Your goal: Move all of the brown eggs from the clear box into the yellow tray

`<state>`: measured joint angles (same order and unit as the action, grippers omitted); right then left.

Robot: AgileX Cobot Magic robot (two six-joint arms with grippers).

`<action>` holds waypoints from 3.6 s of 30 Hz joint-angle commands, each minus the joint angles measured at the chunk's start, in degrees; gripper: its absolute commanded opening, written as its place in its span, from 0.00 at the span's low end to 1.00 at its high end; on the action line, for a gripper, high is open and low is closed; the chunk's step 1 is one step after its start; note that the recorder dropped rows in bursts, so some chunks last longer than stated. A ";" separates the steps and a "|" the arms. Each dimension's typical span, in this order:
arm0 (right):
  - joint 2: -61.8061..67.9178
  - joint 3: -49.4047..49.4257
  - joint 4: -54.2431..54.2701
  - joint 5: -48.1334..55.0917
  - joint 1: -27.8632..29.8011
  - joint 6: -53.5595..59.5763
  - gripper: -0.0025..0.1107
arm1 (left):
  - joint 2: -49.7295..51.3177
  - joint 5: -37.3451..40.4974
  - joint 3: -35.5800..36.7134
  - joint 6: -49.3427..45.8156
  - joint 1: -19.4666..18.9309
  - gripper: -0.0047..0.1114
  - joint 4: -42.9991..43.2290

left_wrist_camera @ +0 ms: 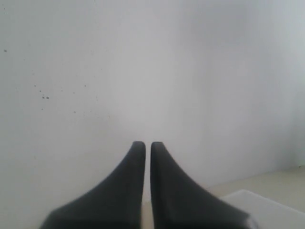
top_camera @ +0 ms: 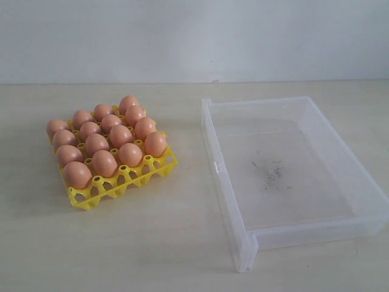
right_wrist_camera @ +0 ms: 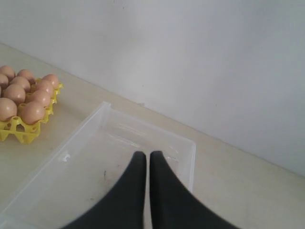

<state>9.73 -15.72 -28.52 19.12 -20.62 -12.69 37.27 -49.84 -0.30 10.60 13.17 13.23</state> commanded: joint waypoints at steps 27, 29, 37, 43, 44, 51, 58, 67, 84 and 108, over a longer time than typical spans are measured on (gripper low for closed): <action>-9.73 2.58 -0.26 -1.56 8.09 -0.52 0.02 | -28.89 0.33 0.30 -0.85 -5.70 0.07 -0.41; -9.73 5.34 -0.26 -3.29 8.10 -0.52 0.02 | -31.59 0.35 0.30 -0.85 -6.66 0.07 -0.41; -9.73 15.72 -0.26 -5.48 8.10 -0.52 0.02 | -34.75 0.42 0.30 -0.85 -9.84 0.07 -0.41; -9.73 15.72 -0.26 -3.11 8.10 -0.52 0.02 | -37.27 0.42 0.30 -0.85 -12.25 0.07 -0.41; -9.73 15.72 -0.26 -3.11 8.10 -0.52 0.02 | -37.27 0.42 0.30 -0.85 -12.53 0.07 -0.41; -9.73 15.72 -0.26 -3.11 8.10 -0.52 0.02 | -37.27 0.37 0.30 -0.85 -12.54 0.07 -0.41; -9.73 15.72 -0.26 -3.11 8.10 -0.52 0.02 | -37.27 0.38 0.30 -0.85 -12.54 0.07 -0.41; -9.73 15.72 -0.26 -3.11 8.10 -0.52 0.02 | -37.27 18.87 0.30 -0.85 -12.54 0.07 1.17; -9.73 15.72 29.83 -3.12 8.10 -0.52 0.02 | -37.27 49.41 0.30 -0.85 -12.54 0.07 1.17; -9.73 15.72 21.77 -3.26 8.10 -0.95 0.02 | -37.27 49.43 0.30 -0.85 -12.54 0.07 1.17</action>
<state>0.30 -0.26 -6.43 16.24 -12.67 -13.67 0.10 -0.41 -0.19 9.94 0.75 14.49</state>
